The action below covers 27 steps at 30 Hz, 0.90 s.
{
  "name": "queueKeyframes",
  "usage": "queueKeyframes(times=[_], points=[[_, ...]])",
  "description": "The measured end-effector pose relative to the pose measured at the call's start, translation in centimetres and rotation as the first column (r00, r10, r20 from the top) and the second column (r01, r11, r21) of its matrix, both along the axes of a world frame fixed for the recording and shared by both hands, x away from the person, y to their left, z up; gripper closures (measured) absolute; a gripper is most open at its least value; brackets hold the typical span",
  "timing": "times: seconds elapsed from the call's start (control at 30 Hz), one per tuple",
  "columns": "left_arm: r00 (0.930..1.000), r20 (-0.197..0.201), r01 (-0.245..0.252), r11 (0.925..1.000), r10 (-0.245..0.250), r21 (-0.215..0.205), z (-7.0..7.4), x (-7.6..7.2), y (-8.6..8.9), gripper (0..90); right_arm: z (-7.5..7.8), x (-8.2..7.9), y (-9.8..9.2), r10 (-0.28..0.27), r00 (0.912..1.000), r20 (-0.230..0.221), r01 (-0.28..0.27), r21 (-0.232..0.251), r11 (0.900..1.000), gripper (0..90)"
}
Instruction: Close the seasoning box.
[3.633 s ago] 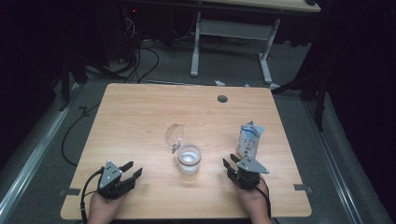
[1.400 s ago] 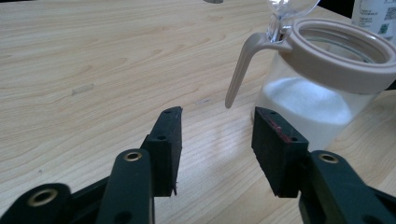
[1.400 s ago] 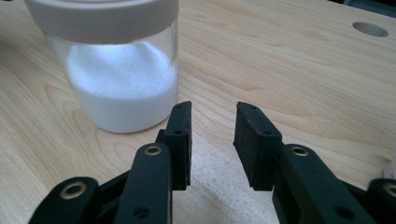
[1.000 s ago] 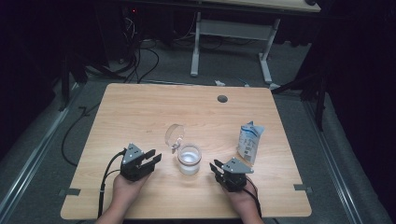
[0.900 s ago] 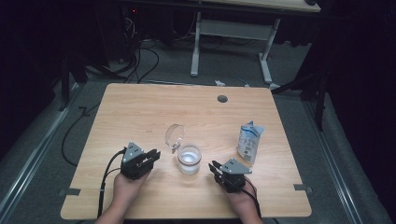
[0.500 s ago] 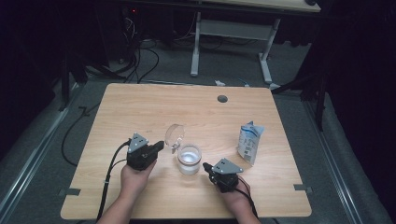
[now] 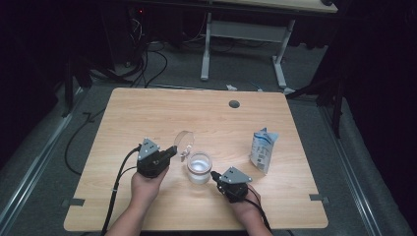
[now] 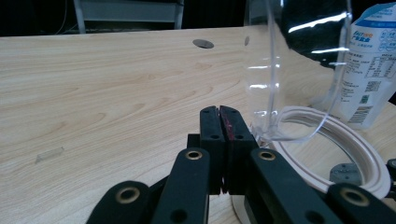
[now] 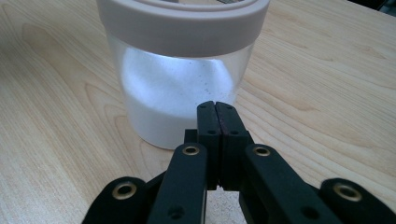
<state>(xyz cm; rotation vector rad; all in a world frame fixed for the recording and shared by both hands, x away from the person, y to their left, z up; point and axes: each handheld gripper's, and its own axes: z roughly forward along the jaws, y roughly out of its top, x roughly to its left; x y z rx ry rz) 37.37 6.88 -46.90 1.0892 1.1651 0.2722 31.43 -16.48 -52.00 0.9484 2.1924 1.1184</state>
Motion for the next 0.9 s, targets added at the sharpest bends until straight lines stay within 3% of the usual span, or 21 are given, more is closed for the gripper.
queueKeyframes(times=[0.9], points=[[0.9997,0.015,0.020,0.9998,-0.020,0.003,0.1,-0.6,-1.0,87.4,-0.1,-0.1,0.1,0.002,1.0000,0.009,-0.002,-0.003,1.000,87.8]])
